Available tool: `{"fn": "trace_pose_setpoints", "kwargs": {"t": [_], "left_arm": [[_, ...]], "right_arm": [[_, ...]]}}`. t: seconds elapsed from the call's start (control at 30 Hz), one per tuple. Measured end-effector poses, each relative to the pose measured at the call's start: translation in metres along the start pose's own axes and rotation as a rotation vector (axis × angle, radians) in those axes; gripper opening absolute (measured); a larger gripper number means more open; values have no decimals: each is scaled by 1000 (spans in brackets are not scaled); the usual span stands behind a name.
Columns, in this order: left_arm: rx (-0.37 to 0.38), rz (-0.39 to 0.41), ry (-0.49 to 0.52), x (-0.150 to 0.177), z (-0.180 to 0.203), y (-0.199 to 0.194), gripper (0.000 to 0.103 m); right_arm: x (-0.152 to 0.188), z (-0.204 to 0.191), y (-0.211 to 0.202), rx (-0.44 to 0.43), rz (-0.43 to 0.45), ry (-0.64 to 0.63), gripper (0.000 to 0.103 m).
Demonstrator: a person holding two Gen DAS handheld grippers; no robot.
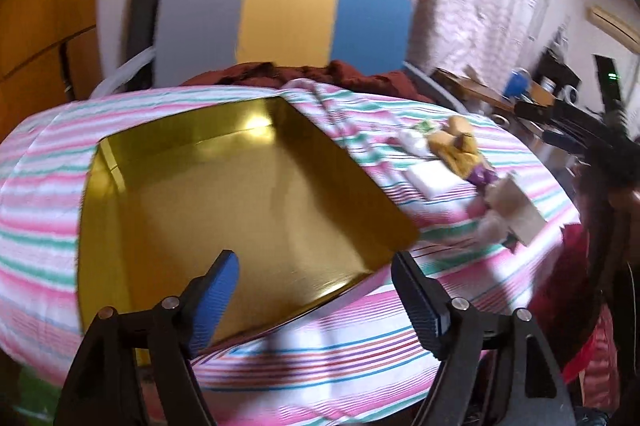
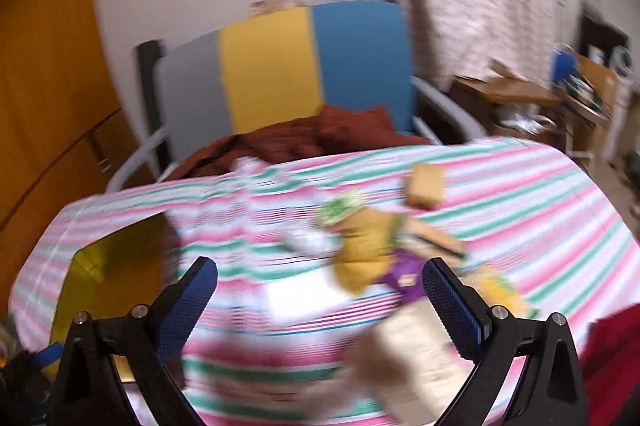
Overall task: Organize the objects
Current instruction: 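Move both tools from the gold tray toward the items on the table, then grasp the clear plastic bag with the left tool while the right tool grasps the brown paper box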
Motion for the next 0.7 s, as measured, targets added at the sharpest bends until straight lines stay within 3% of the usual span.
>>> {"fn": "trace_pose_setpoints", "kwargs": {"t": [0.1,0.27,0.33,0.6,0.7], "left_arm": [[50,9,54,-12,24,2,81],[115,-28,146,-25,69,19,81],[146,-40,179,-28,89,27,81],[275,-75,321,-34,178,63,80],[305,-112,377,-29,204,81,74]], "right_arm": [[-3,47,-3,30,-3,114,103],[16,104,-7,-3,34,328,103],[18,119,-10,-61,53,426,103],[20,129,-13,-149,75,500,103],[20,127,-13,-178,73,492,103]]}}
Point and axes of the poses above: each gripper's, at about its wrist camera, not at the fingertips, and y roughly the way its jaws point, z to its right, x to its underside, the point moved 2 cm from there along y, roughly the way its jaws point, and after that the axes turned 10 degrees about -x, right-handed, at the moved point
